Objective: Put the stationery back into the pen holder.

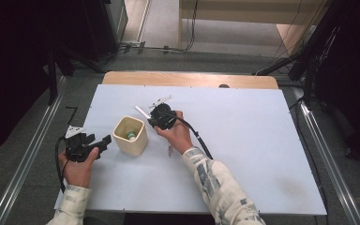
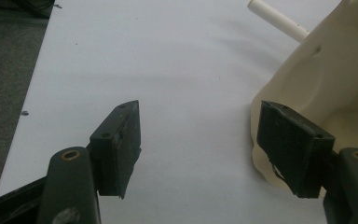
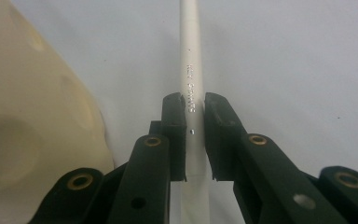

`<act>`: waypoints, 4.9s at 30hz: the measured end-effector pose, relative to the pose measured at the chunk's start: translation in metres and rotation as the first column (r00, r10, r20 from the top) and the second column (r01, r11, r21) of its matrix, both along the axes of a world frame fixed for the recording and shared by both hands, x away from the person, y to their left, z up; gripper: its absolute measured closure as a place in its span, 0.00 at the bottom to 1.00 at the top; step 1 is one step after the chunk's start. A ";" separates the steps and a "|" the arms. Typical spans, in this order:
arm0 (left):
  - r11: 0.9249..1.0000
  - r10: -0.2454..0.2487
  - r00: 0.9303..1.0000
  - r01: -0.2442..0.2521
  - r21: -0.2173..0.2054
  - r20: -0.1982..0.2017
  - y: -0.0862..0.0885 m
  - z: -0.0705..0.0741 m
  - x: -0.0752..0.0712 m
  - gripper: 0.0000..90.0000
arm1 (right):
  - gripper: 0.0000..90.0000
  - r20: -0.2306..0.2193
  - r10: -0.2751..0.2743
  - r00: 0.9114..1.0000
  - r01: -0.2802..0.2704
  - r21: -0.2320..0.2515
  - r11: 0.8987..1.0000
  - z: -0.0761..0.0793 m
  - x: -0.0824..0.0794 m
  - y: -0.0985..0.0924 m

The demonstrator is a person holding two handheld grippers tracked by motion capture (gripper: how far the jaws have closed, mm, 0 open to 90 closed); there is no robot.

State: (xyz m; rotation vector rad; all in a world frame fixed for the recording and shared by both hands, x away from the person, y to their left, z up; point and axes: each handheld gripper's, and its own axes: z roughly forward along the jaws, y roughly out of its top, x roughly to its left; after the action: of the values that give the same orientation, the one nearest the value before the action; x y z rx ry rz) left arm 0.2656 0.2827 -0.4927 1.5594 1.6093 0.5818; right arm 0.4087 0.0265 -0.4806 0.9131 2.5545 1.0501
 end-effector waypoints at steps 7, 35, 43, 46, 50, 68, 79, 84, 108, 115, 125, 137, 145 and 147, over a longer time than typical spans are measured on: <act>1.000 0.000 1.000 0.000 -0.001 -0.002 0.000 0.000 0.000 0.35 | 0.86 0.002 -0.010 1.000 0.010 0.030 1.000 0.007 0.000 -0.004; 1.000 0.007 1.000 -0.007 0.022 -0.010 0.000 -0.001 0.001 0.33 | 0.86 0.043 0.001 0.999 -0.007 0.138 0.990 0.047 -0.012 -0.015; 1.000 0.009 1.000 -0.009 0.022 -0.014 0.000 -0.001 0.001 0.33 | 0.86 0.060 0.002 0.998 -0.012 0.165 0.986 0.056 -0.016 -0.018; 1.000 0.009 1.000 -0.009 0.022 -0.012 0.000 -0.001 0.001 0.33 | 0.86 0.065 0.005 0.998 -0.016 0.171 0.985 0.060 -0.017 -0.018; 1.000 0.009 1.000 -0.009 0.021 -0.012 0.000 -0.001 0.001 0.33 | 0.86 0.074 0.009 0.997 -0.023 0.181 0.983 0.065 -0.020 -0.018; 1.000 0.009 1.000 -0.009 0.018 -0.011 0.000 -0.001 0.000 0.33 | 0.86 0.092 0.052 0.994 -0.070 0.207 0.976 0.081 -0.032 -0.009; 1.000 0.009 1.000 -0.009 0.016 -0.011 0.000 -0.001 0.000 0.33 | 0.86 0.091 0.092 0.992 -0.109 0.209 0.972 0.080 -0.040 0.006; 1.000 0.010 1.000 -0.010 0.015 -0.010 0.000 -0.001 0.000 0.33 | 0.86 0.083 0.102 0.991 -0.118 0.211 0.970 0.078 -0.042 0.012; 1.000 0.007 1.000 -0.007 0.013 -0.010 0.001 -0.001 0.000 0.33 | 0.86 0.062 0.155 0.986 -0.164 0.198 0.966 0.068 -0.050 0.038; 1.000 0.007 1.000 -0.007 0.014 -0.009 0.001 -0.001 0.000 0.33 | 0.86 0.059 0.169 0.984 -0.177 0.186 0.967 0.062 -0.052 0.044; 1.000 0.005 1.000 -0.005 0.014 -0.011 0.001 -0.001 0.000 0.33 | 0.86 0.048 0.180 0.982 -0.186 0.155 0.970 0.057 -0.053 0.046; 1.000 0.004 1.000 -0.004 0.017 -0.013 0.000 -0.001 0.000 0.33 | 0.85 0.039 0.180 0.983 -0.184 0.119 0.976 0.054 -0.054 0.044; 1.000 0.004 1.000 -0.004 0.019 -0.014 0.000 -0.001 0.001 0.33 | 0.83 -0.003 0.174 0.985 -0.173 0.097 0.980 0.050 -0.052 0.041; 1.000 0.005 1.000 -0.004 0.020 -0.015 0.000 -0.001 0.001 0.33 | 0.81 -0.007 0.176 0.984 -0.174 0.103 0.979 0.050 -0.052 0.040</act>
State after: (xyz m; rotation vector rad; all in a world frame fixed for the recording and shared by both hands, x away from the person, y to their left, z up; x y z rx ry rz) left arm 0.2663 0.2825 -0.4939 1.5782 1.6230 0.5915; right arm 0.3568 0.0667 -0.4303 0.7330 2.6551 1.2371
